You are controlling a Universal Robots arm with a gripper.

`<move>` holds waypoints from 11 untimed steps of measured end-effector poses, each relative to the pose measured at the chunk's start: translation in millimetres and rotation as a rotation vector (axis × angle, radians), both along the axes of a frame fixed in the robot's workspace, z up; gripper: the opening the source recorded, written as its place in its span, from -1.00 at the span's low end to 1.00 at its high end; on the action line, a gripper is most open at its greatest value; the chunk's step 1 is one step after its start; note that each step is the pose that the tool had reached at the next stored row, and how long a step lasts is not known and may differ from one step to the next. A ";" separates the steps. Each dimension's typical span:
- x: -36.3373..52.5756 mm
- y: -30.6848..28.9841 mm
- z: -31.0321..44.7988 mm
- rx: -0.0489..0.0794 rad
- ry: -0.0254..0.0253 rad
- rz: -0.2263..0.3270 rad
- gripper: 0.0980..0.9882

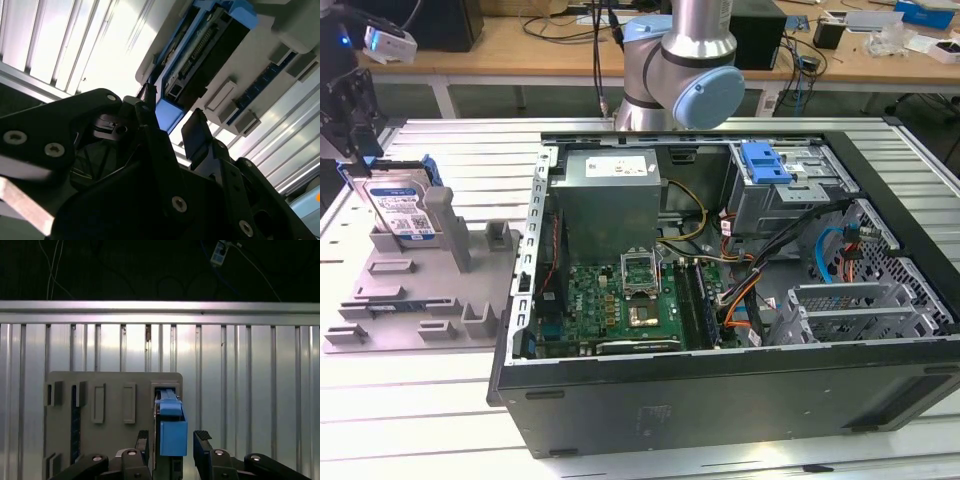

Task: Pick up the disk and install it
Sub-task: 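Pick up the disk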

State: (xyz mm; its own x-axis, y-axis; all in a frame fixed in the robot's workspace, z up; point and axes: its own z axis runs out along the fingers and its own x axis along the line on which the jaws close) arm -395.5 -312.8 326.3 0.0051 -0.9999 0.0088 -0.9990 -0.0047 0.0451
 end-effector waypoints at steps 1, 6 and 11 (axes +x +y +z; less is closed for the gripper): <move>0.0 0.0 -0.6 0.000 0.0000 -0.001 -0.14; 0.0 0.0 -3.4 0.000 0.0001 -0.004 -0.14; -0.6 0.6 -6.8 0.000 0.0002 -0.006 -0.14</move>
